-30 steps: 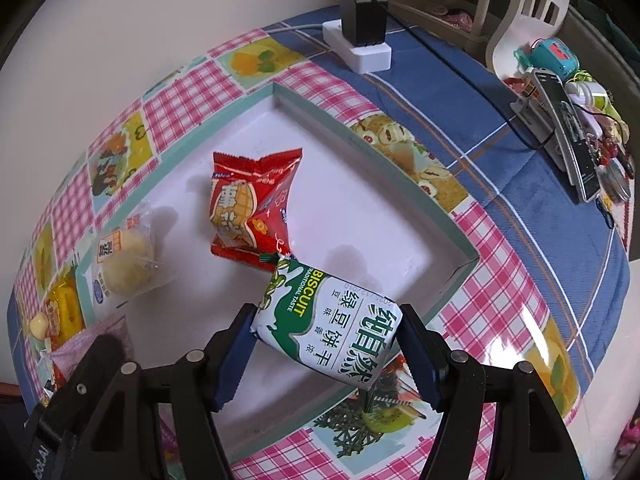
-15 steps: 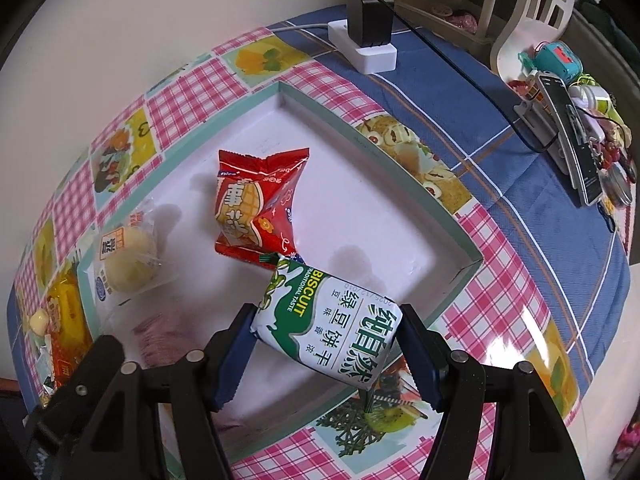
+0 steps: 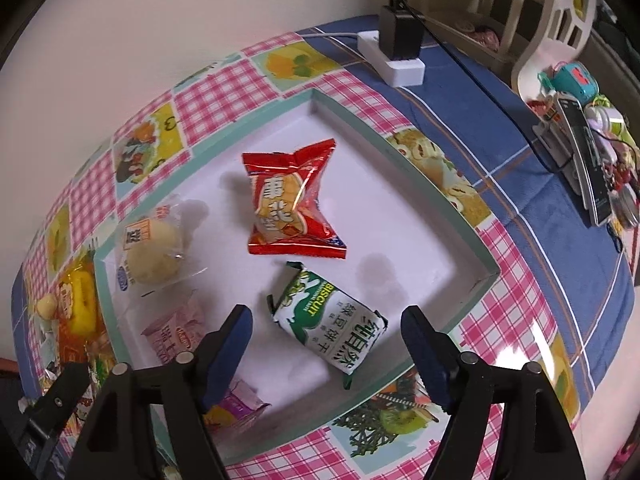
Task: Organize snacks
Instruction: 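Move both tools back toward the snack pile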
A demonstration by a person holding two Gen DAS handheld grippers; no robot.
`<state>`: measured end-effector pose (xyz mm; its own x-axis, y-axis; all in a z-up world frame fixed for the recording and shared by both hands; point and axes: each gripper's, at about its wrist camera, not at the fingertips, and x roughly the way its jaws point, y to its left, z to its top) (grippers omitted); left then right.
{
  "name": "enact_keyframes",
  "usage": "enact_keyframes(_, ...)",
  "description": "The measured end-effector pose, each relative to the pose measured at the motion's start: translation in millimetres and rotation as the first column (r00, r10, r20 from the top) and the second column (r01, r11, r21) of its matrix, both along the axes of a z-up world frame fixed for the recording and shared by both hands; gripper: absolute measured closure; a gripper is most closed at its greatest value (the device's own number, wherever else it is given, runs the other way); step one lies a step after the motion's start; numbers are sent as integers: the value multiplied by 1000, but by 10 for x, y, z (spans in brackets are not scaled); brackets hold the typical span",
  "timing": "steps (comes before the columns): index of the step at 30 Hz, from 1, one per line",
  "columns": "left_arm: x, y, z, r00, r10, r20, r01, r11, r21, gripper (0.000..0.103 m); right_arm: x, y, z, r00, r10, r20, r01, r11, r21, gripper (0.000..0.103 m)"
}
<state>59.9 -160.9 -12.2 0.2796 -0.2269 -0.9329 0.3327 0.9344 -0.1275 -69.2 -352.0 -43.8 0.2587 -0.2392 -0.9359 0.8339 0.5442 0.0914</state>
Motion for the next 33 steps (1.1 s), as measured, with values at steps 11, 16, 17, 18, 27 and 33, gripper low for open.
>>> enact_keyframes(11, 275, 643, 42, 988, 147, 51, -151, 984, 90, 19, 147, 270, 104, 997, 78, 11, -77, 996, -35, 13)
enact_keyframes(16, 344, 899, 79, 979, 182, 96, -193, 973, 126, 12, 252, 476, 179, 990, 136, 24, -134, 989, -62, 0)
enact_keyframes(17, 347, 950, 94, 976, 187, 111, -201, 970, 137, 12, 275, 522, 192, 988, 148, 31, -146, 987, -64, 0)
enact_keyframes(18, 351, 1001, 104, 973, 191, 128, -209, 966, 150, 11, 305, 578, 205, 986, 165, 39, -162, 984, -67, 0)
enact_keyframes(27, 402, 1414, 177, 942, 253, 221, -299, 931, 208, 2, 490, 983, 302, 967, 250, 55, -244, 966, -88, 0)
enact_keyframes(33, 403, 1645, 252, 923, 294, 247, -344, 919, 192, 2, 651, 1294, 311, 938, 336, 85, -331, 941, -65, 0)
